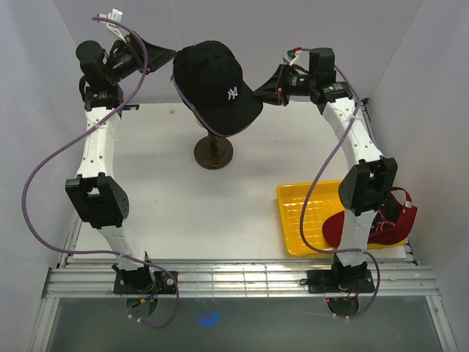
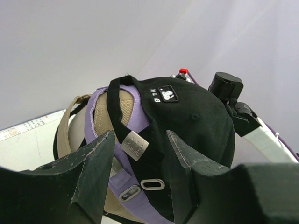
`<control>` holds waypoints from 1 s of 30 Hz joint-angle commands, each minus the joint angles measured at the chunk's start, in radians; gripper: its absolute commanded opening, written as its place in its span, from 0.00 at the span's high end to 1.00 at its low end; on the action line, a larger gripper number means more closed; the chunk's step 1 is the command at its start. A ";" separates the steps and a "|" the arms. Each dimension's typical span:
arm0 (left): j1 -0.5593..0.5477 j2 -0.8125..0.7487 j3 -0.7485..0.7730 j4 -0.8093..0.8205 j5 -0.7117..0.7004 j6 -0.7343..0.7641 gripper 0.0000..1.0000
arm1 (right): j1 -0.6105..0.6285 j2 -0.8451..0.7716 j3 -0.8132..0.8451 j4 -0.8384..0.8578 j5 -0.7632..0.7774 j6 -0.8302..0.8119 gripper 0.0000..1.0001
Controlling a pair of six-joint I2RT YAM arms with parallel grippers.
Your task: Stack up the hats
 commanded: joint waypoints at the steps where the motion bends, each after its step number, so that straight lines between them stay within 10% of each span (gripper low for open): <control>1: 0.002 -0.060 0.007 0.022 0.041 -0.013 0.42 | -0.005 0.079 -0.036 -0.143 0.179 -0.106 0.89; 30: -0.058 -0.009 0.041 -0.185 -0.010 0.136 0.60 | -0.005 0.078 -0.044 -0.140 0.178 -0.109 0.90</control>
